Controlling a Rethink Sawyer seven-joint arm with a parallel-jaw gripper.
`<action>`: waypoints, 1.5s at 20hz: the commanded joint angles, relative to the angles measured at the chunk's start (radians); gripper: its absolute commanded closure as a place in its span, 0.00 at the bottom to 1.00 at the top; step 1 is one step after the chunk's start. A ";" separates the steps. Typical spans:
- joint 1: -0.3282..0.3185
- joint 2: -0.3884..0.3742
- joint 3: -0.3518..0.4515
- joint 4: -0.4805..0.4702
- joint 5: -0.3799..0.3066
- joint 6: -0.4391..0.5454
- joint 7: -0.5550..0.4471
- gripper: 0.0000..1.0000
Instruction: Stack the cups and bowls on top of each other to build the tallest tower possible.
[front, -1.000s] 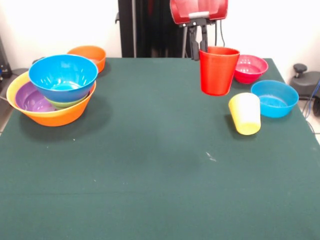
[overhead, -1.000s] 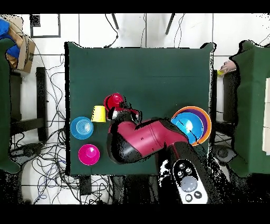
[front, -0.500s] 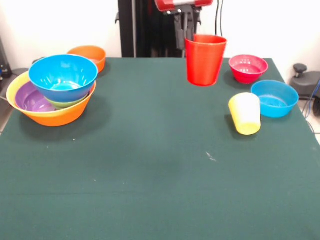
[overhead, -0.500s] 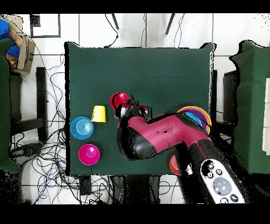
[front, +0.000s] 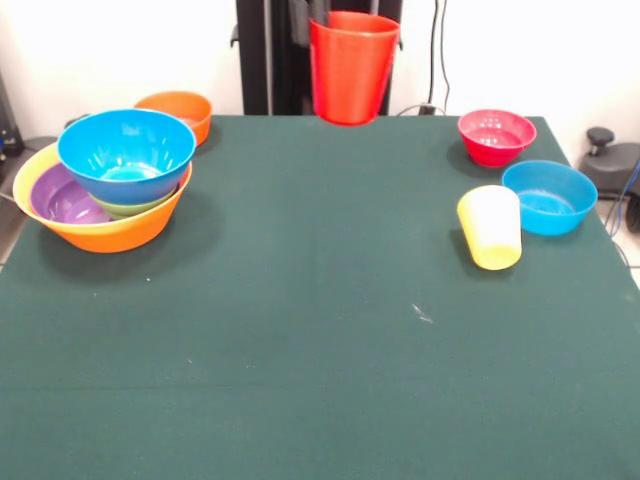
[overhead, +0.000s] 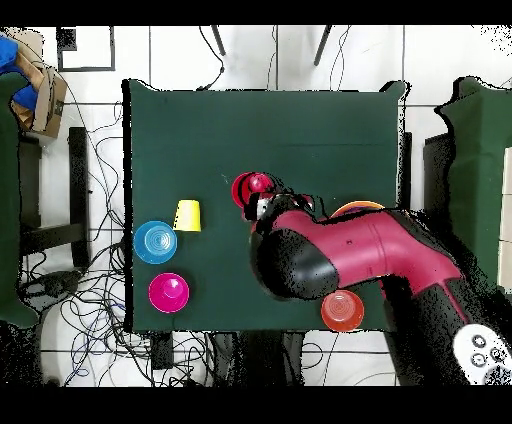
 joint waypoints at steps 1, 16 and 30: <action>-0.067 0.000 0.144 0.008 -0.005 0.123 -0.347 1.00; -0.094 0.104 0.067 0.062 -0.234 -0.046 -0.252 1.00; -0.178 0.226 0.087 0.022 -0.346 -0.019 -0.319 1.00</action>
